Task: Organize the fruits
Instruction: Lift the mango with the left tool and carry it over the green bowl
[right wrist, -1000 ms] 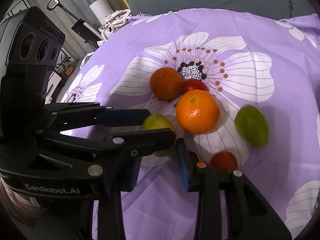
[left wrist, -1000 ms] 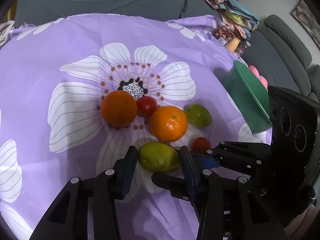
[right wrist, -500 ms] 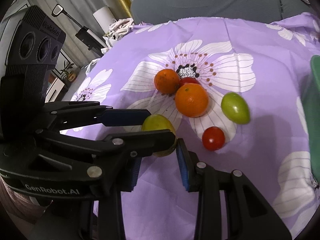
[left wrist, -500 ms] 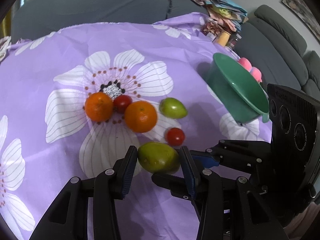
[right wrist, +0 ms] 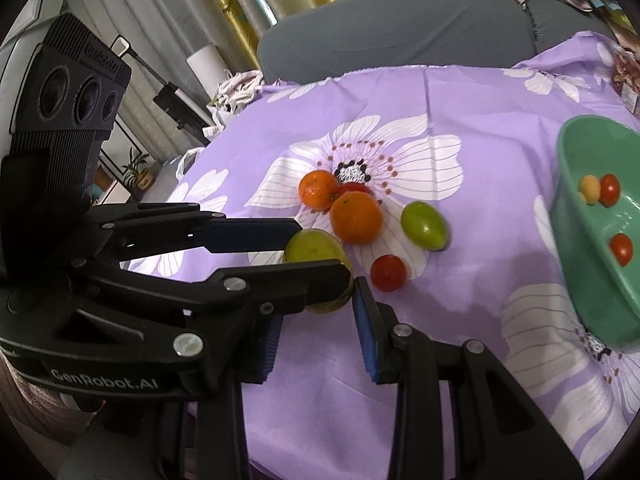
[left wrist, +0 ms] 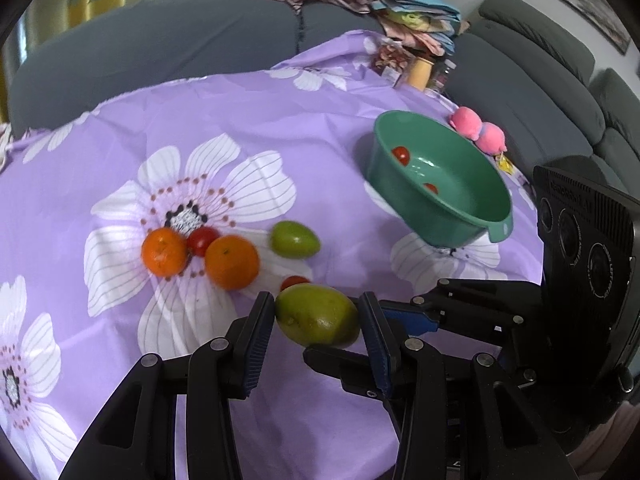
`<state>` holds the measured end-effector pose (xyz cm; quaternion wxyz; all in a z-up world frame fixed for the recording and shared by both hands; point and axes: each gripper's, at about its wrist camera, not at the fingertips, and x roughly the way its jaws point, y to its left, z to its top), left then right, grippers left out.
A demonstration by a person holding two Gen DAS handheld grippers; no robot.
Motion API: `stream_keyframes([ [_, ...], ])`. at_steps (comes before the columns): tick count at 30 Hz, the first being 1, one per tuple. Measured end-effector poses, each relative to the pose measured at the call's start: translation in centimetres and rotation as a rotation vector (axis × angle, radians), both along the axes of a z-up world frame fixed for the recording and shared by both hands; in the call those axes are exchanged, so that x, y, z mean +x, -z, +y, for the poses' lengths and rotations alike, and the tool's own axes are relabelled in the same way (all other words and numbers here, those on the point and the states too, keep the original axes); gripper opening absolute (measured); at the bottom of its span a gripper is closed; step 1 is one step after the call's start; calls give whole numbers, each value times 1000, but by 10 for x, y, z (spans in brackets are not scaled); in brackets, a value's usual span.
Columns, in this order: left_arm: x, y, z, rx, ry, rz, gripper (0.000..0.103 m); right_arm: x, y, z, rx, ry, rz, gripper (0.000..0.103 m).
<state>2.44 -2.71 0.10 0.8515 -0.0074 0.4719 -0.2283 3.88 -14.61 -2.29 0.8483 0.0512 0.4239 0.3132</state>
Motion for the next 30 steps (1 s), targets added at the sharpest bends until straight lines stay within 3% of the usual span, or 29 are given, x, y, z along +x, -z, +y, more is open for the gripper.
stream_keyframes([
  [30,16,-40,-98,112,179,-116,44,-7,-29,-99,129,179,-114,35],
])
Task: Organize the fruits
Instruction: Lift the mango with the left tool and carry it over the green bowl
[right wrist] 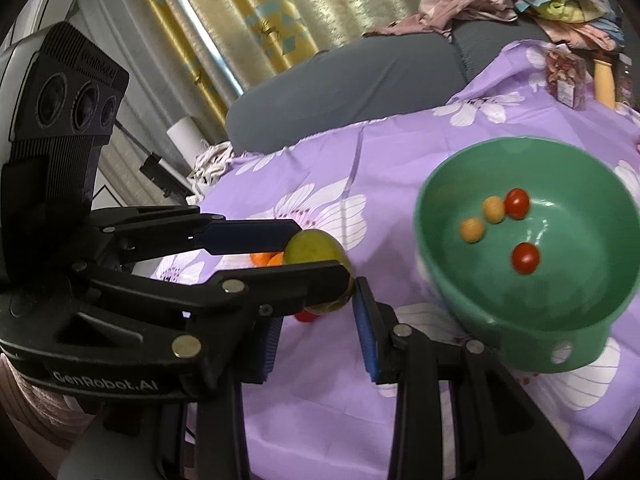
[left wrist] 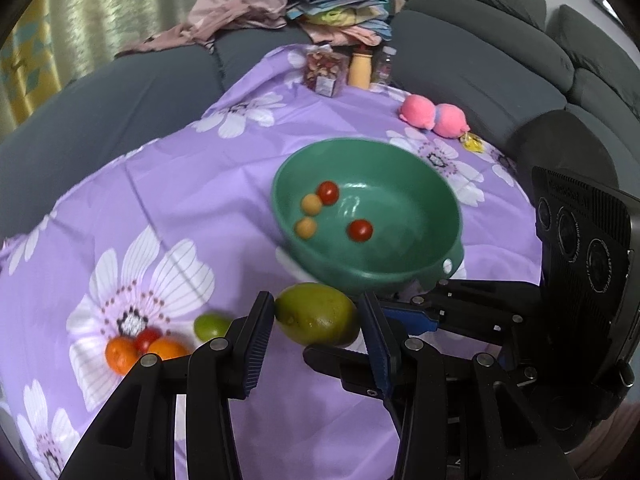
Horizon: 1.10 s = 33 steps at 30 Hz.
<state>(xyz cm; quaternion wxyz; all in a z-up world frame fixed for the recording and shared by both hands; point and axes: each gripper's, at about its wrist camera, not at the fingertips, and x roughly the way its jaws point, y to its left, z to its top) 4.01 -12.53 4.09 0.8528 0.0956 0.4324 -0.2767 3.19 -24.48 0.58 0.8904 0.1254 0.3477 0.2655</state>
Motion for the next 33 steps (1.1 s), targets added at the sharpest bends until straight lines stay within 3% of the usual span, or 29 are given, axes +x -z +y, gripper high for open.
stream_keyframes([
  [14,12,-3,-35,31,56,-12,44,5,-1,-22,19,70,-19,35],
  [33,31,3,-64,13,119,18,44,13,2,-46,13,152,-6,35],
])
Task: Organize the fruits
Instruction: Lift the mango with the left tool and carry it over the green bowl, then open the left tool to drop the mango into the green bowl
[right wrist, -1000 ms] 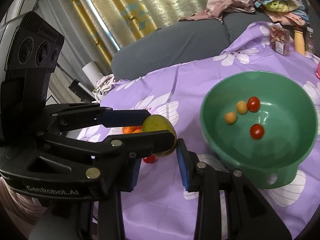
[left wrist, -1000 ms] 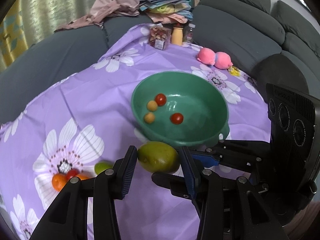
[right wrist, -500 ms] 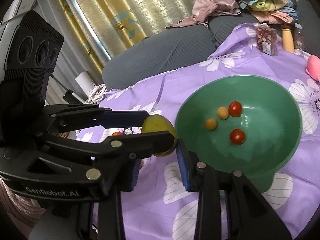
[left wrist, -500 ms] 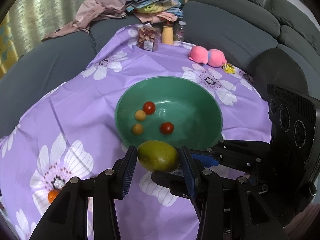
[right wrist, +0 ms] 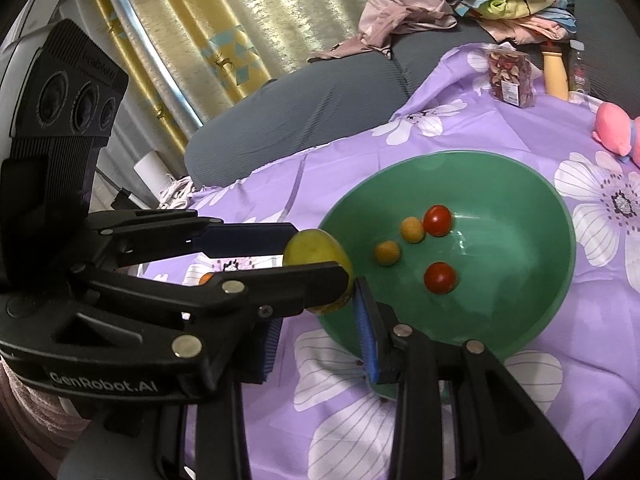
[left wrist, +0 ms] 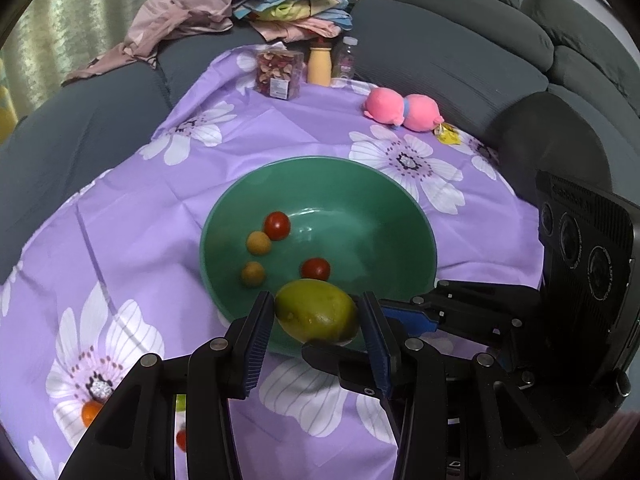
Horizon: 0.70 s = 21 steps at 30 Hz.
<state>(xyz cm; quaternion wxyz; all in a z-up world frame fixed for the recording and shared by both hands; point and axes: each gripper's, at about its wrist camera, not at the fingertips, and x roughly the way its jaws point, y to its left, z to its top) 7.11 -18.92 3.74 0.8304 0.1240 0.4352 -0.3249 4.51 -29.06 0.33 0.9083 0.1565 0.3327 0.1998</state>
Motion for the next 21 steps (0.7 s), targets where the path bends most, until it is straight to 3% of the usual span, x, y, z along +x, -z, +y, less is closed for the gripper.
stream_keyframes([
  [21,10,10,-6,-17,15,45,44,4,4,-4,-30,28,29,35],
])
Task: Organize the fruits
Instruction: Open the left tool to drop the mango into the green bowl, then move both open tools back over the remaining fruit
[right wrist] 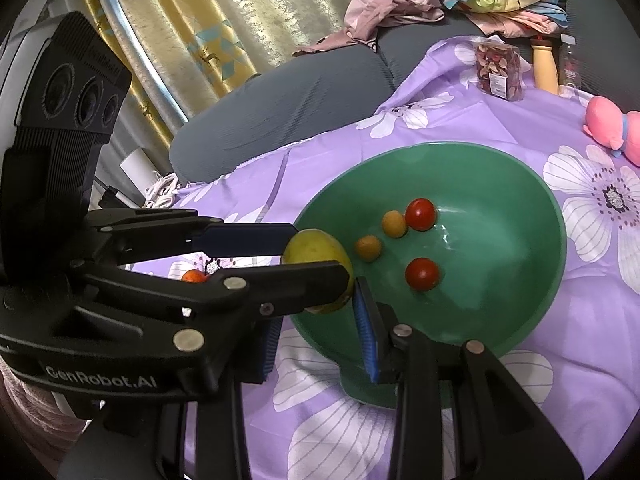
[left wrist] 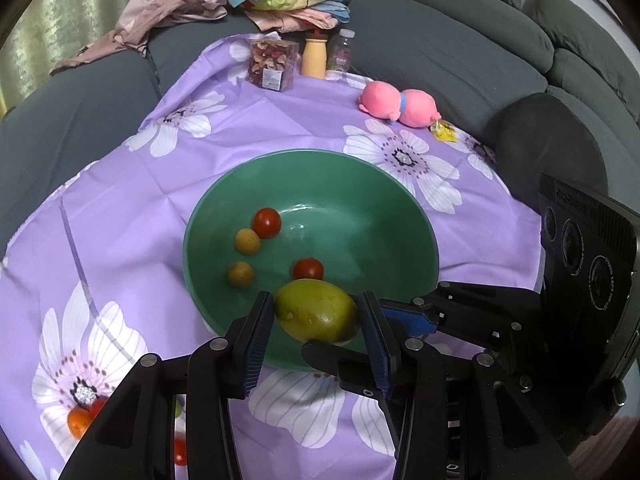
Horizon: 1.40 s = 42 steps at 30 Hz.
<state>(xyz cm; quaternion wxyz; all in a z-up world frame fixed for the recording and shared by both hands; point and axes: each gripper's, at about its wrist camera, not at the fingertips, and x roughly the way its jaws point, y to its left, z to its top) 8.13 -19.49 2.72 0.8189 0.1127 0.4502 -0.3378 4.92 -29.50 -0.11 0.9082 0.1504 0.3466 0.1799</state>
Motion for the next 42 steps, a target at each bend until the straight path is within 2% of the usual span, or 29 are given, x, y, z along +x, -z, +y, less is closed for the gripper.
stream_keyframes([
  [16,3,5,1,-20,-22,38,45,0,0,0,-22,11,-1,36],
  [17,3,4,1,-17,-26,37,47,-1,0,0,-22,10,-2,36],
  [19,3,4,2,-4,-40,31,67,-1,0,1,-28,10,-3,39],
  [20,4,5,4,-4,-46,32,71,-1,0,0,-31,13,-4,43],
  [26,2,2,13,-11,-71,33,74,-4,-2,-1,-38,26,-6,51],
  [29,-3,-2,19,-10,-84,17,80,-7,-3,0,-37,32,-10,56],
  [30,-6,-4,22,-12,-87,11,85,-8,-4,0,-36,35,-10,58],
  [36,-13,-11,45,-43,-128,-1,88,-18,-7,4,-43,47,-13,66],
  [40,-19,-16,66,-60,-177,-10,96,-25,-10,8,-53,50,-14,71],
  [42,-22,-17,77,-70,-198,-12,96,-28,-11,8,-55,56,-13,75],
])
